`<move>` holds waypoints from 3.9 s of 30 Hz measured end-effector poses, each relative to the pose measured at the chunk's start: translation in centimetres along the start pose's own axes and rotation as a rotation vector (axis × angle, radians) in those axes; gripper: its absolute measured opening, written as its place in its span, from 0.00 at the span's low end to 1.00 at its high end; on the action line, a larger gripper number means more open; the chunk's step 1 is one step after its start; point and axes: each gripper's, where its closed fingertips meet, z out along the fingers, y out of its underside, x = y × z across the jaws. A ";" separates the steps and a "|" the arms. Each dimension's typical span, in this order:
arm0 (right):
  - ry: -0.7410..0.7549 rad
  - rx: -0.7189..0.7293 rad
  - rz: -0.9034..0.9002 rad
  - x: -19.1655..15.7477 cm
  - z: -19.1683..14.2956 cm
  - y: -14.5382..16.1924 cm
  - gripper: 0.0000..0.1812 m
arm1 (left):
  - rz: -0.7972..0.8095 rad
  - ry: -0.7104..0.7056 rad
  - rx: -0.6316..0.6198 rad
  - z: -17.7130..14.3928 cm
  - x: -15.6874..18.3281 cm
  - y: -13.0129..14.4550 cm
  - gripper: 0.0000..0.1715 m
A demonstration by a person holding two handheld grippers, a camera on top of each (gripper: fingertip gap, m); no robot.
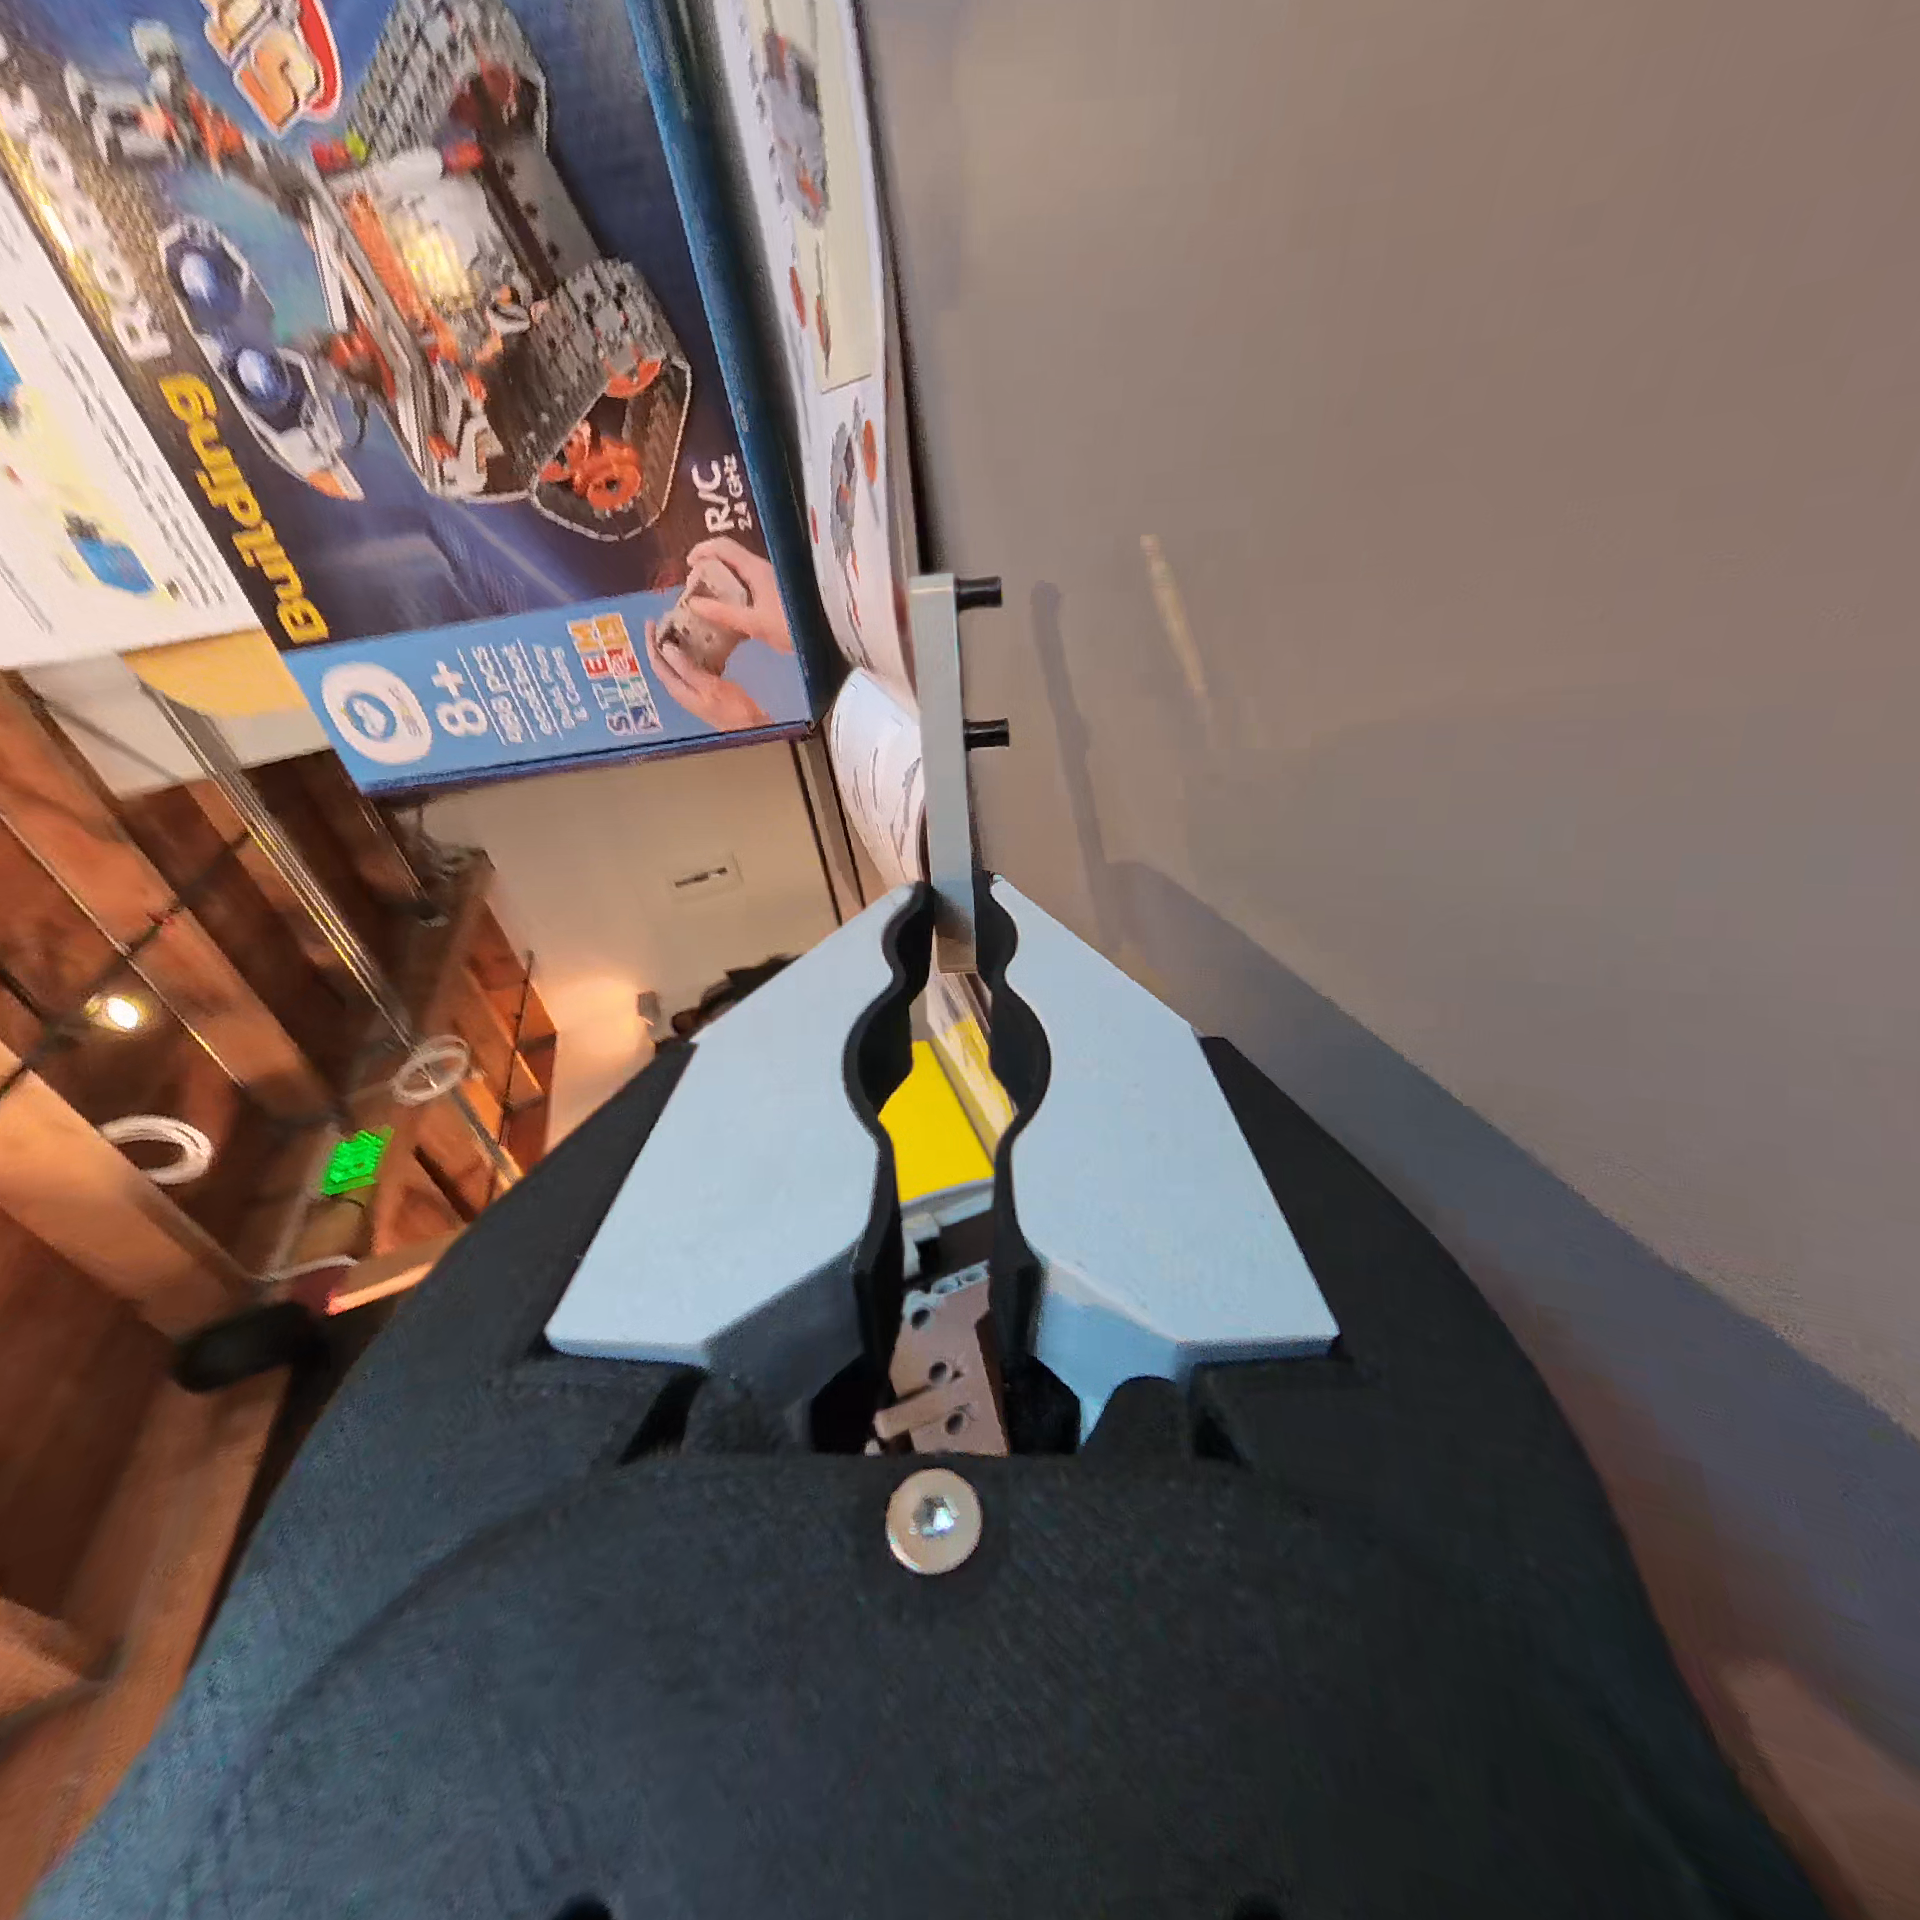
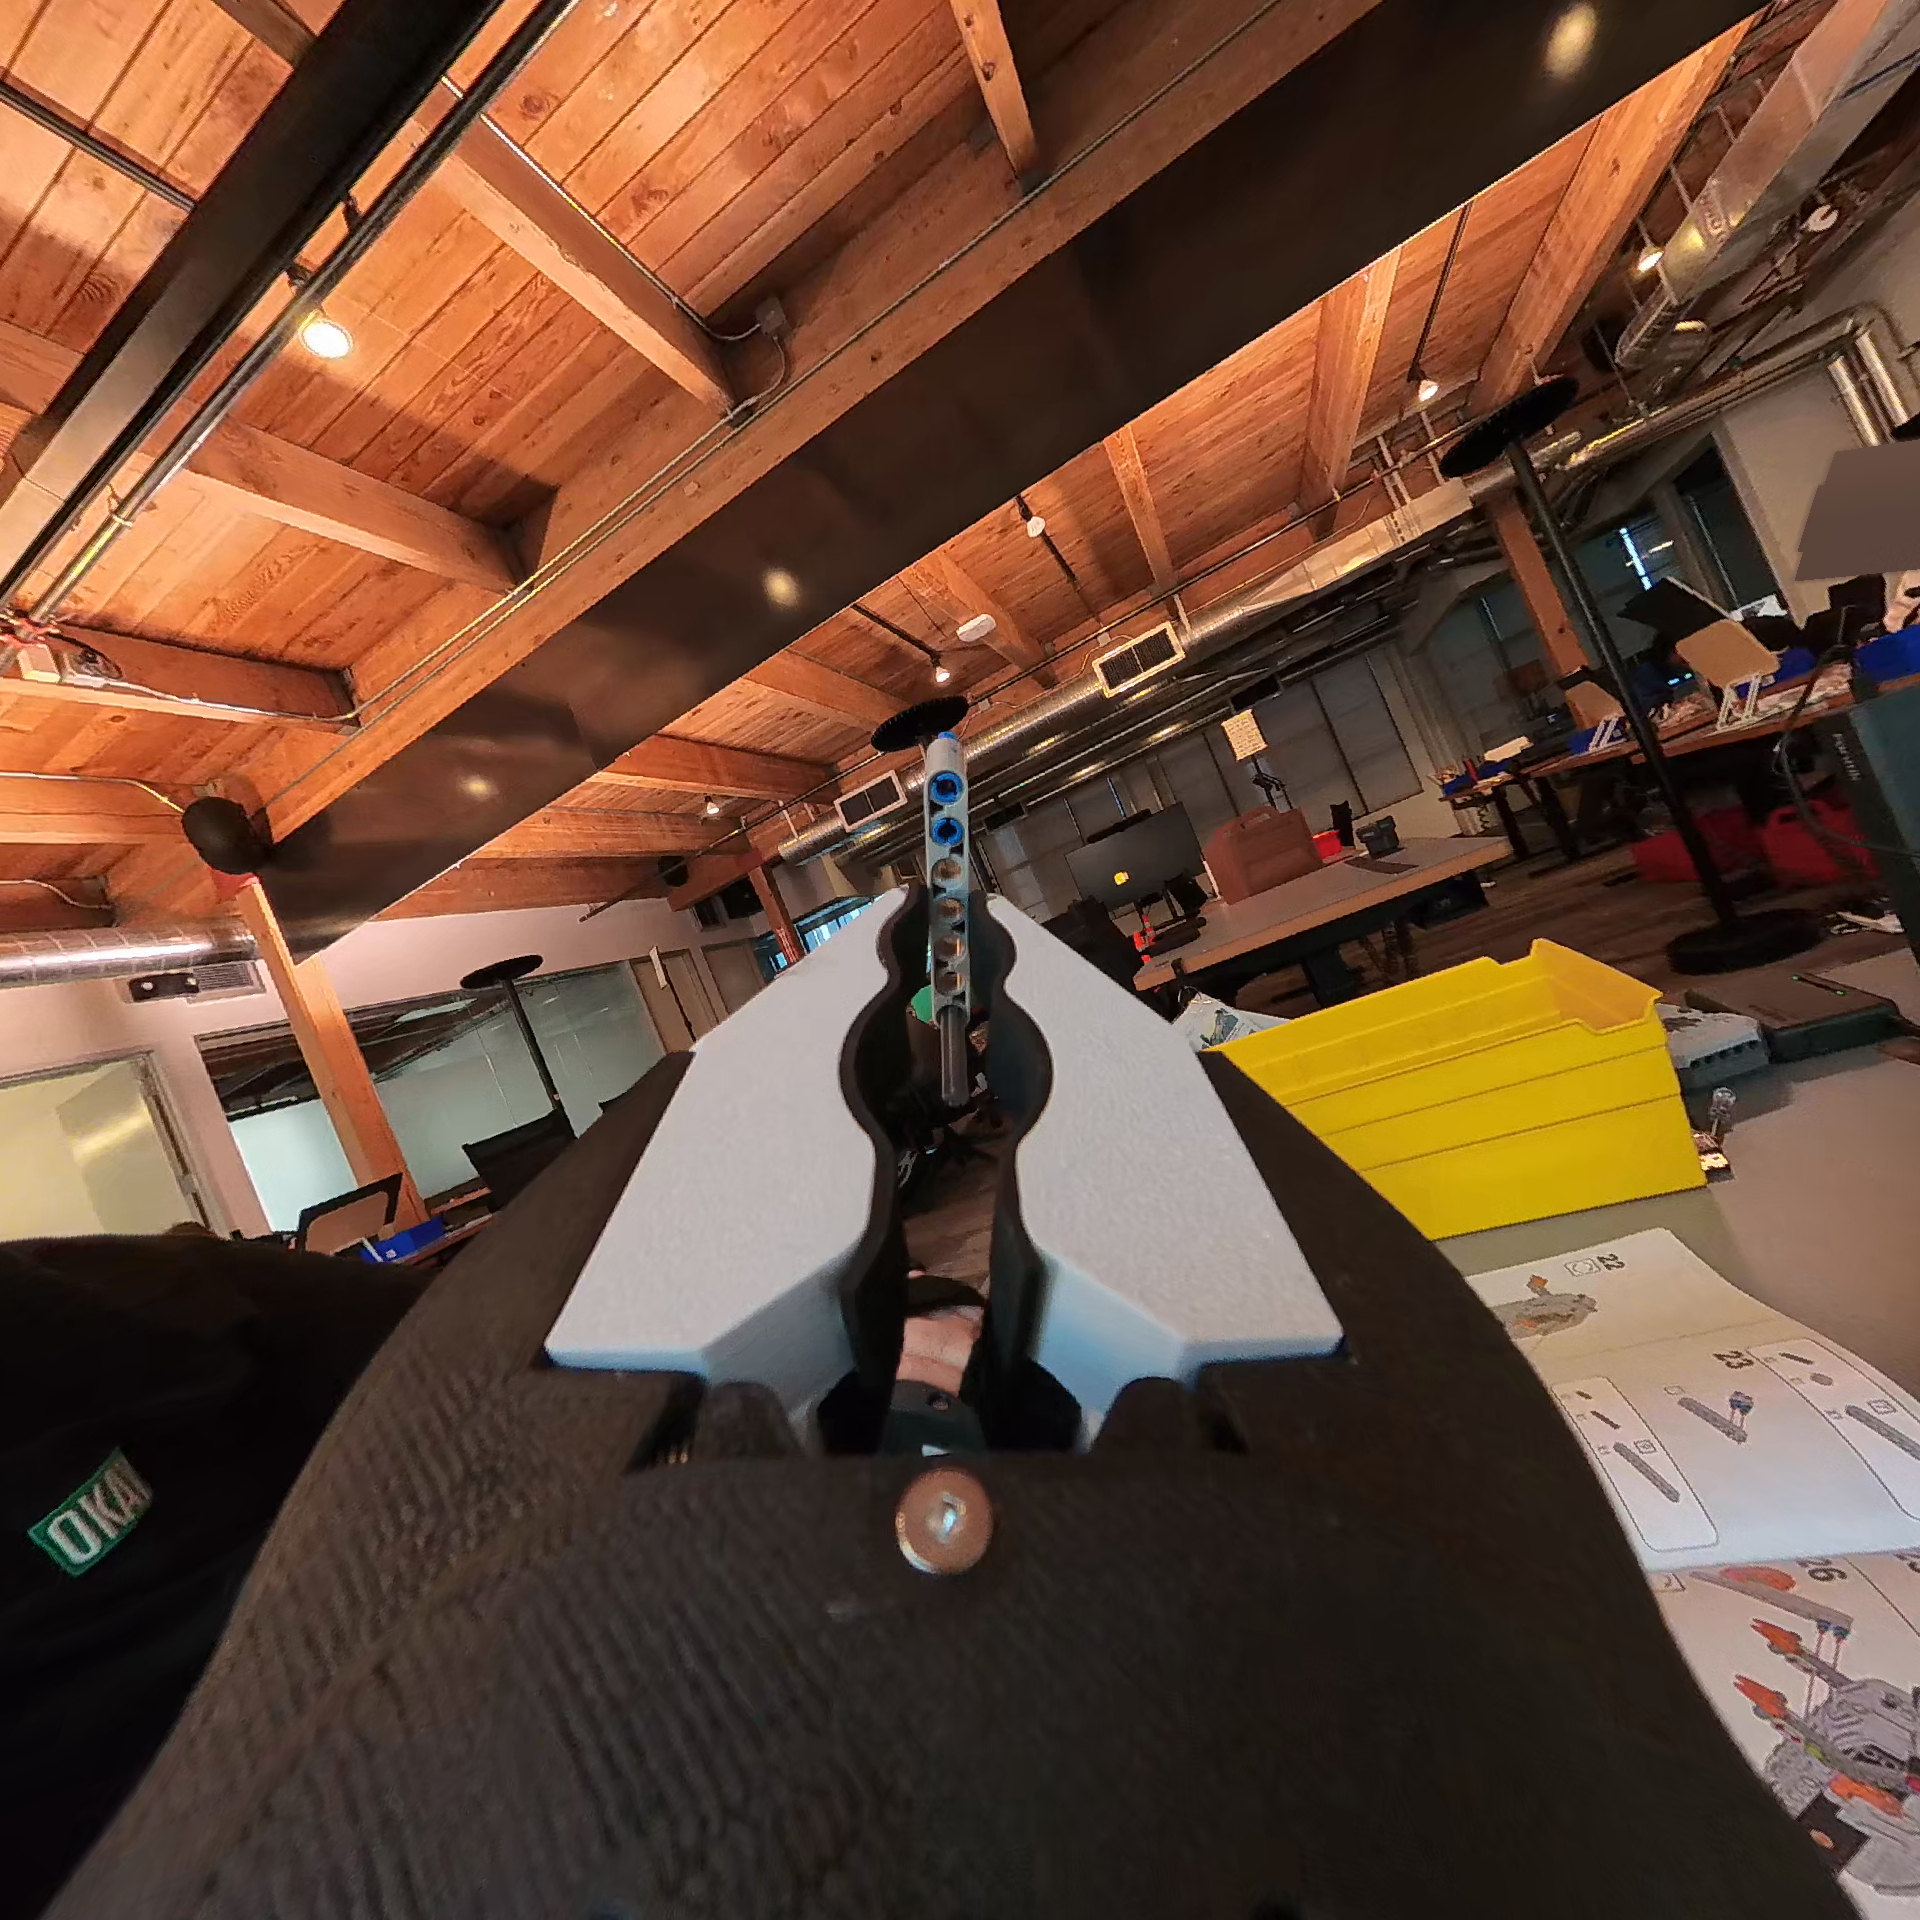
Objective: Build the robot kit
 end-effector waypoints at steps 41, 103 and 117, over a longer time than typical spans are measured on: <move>0.025 0.009 0.015 0.9 -0.2 0.1 0.02 | 0.432 -0.150 0.257 3.7 -0.7 -4.9 0.04; 0.089 0.039 0.027 1.6 -4.6 -3.7 0.02 | 0.141 -0.061 0.139 4.7 -7.0 -6.7 0.03; 0.261 -0.428 0.376 6.9 -7.9 6.4 0.03 | 0.109 -0.316 0.224 1.3 -7.9 -6.9 0.03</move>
